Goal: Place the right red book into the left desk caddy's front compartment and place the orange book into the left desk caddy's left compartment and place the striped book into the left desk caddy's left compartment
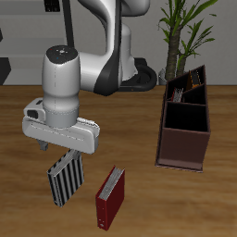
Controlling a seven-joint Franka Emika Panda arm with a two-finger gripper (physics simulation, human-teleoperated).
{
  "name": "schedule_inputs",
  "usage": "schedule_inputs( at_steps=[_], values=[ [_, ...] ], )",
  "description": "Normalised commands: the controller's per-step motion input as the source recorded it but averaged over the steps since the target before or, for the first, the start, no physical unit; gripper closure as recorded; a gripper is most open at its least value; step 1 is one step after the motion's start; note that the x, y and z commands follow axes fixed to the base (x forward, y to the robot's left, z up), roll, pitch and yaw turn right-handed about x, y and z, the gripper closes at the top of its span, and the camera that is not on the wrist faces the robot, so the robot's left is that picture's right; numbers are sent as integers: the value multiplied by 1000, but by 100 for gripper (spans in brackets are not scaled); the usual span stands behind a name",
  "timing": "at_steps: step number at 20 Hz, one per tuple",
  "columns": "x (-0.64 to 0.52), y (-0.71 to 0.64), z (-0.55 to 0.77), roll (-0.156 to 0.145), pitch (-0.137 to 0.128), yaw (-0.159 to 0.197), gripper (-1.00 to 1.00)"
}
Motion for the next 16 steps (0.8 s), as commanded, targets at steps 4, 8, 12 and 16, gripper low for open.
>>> schedule_inputs(
  at_steps=[4,8,12,16],
  values=[
    [-53,-118,-52,-37,-15,-15,-100],
    [40,114,48,27,-15,-6,-100],
    [119,124,-112,12,34,7,-100],
    [51,45,-105,9,36,13,-100]
  ],
)
